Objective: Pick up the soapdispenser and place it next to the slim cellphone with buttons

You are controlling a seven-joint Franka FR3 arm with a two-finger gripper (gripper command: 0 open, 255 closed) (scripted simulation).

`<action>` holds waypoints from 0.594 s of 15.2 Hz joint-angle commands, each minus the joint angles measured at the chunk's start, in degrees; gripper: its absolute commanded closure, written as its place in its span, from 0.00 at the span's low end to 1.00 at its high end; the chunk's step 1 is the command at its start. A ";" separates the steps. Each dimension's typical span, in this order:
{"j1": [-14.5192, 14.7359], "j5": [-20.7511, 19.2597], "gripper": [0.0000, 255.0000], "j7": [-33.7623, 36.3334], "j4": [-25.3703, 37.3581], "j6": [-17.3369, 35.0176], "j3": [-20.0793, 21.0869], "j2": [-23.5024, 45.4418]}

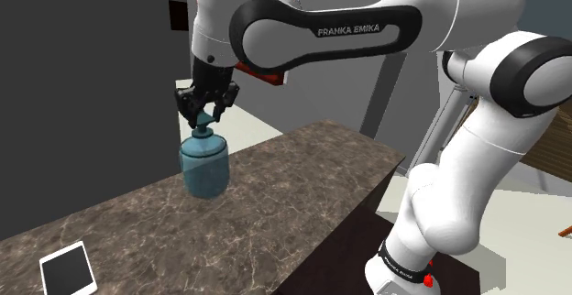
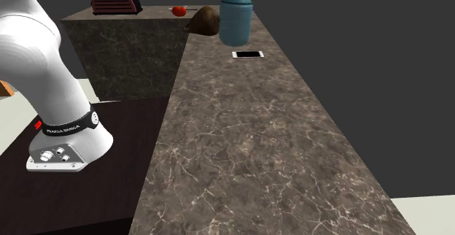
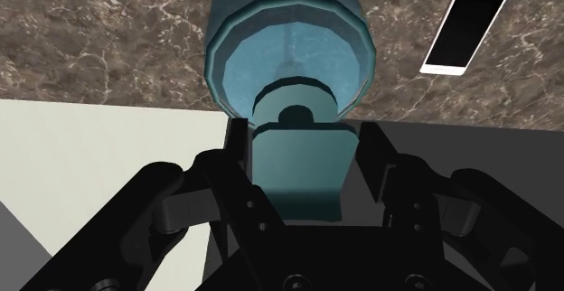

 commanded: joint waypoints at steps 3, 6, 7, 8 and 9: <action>2.08 -2.31 1.00 5.95 2.73 0.67 2.91 4.49; 3.84 -4.43 1.00 10.32 5.29 0.96 4.78 8.42; 4.50 -5.20 1.00 11.76 6.30 0.97 5.33 9.83; 5.20 -6.00 1.00 13.18 7.39 0.93 5.83 11.29; 5.92 -6.83 1.00 14.58 8.57 0.85 6.31 12.81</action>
